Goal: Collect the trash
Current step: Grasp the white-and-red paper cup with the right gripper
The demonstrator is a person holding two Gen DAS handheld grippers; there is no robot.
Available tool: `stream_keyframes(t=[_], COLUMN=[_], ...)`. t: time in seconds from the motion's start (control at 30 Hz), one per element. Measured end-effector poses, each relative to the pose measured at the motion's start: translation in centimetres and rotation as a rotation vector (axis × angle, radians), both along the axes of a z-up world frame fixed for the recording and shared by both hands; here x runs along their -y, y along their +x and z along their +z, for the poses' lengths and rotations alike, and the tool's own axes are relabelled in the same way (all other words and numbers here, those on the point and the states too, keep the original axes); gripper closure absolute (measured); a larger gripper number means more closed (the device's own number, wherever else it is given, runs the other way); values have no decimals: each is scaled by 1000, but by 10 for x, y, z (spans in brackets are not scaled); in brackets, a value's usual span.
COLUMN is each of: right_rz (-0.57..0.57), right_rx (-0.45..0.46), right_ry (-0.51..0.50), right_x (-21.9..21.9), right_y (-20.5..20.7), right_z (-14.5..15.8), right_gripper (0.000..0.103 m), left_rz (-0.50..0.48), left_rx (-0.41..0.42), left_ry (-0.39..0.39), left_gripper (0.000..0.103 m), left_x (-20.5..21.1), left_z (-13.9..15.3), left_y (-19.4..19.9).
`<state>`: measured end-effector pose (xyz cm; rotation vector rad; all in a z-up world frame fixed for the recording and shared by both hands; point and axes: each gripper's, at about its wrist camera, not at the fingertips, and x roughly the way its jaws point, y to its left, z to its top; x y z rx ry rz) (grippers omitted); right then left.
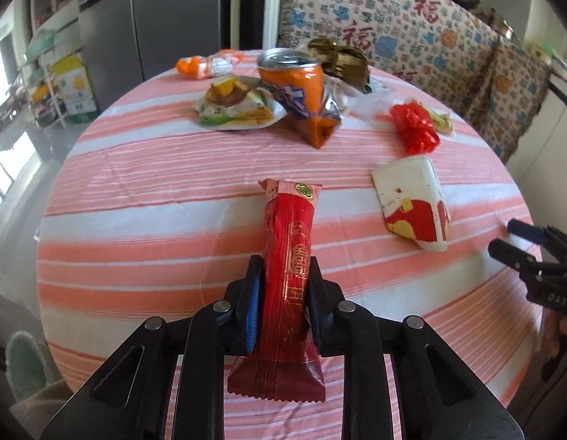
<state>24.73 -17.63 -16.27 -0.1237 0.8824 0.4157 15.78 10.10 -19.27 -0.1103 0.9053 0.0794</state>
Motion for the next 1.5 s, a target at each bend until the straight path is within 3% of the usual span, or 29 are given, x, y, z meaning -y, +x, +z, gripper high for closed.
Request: stream_keyframes(t=[0.03,0.17,0.27,0.37,0.5,0.57,0.67,0.73,0.77,0.8,0.87,1.03,1.1,1.17,1.37,1.43,1.5], right_rz=[5,-12,-83,-143,-150,-149,-115,-77,-64,-55,-35,24,46,70,61,54,63], right_rx=[-15,-100,-157,-169,-160,-175,-189,-205,-203,-199,-194,-175,-158,-172,-191,-189,-178], right_ry=[32,224,287,240,70,35,15,28,26,27,48,44,2,-26,-12,-13,-20], right_x=[-3,-26,-55,-87,-119,-121,-116,-114,-112,-109,-99,-82,-79,-78,-68,-67,-70], right_y=[-2,-5,1,15,25,26,25,24,22,21,17,4,3,3,7,6,4], right_z=[3,17,18,14,8,9,11,12,14,16,21,30,30,24,23,27,33], right_gripper=[24,24,22,22,21,30,51,64,71,74,77,77,71,54,49,49,43], left_rz=[17,30,16,14,-7,-27,-55,-70,-74,-77,-69,-72,-76,-81,-80,-78,-81], left_rx=[7,25,20,9,-7,-9,-13,-22,-29,-35,-25,-18,-26,-24,-28,-25,-19], left_ry=[12,43,37,9,-25,-33,-7,5,2,-10,-26,-73,-63,-26,-29,-25,-15], left_gripper=[78,51,35,30,29,29,35,53,71,78,81,82,81,78,71,64,50], left_x=[-3,-5,-7,-13,-22,-22,-16,-12,-12,-13,-15,-12,-5,1,0,0,1], left_z=[0,0,-1,-3,0,2,3,2,1,0,2,1,-2,-2,-1,0,2], left_y=[1,8,8,9,11,12,15,15,15,15,13,13,14,14,15,14,14])
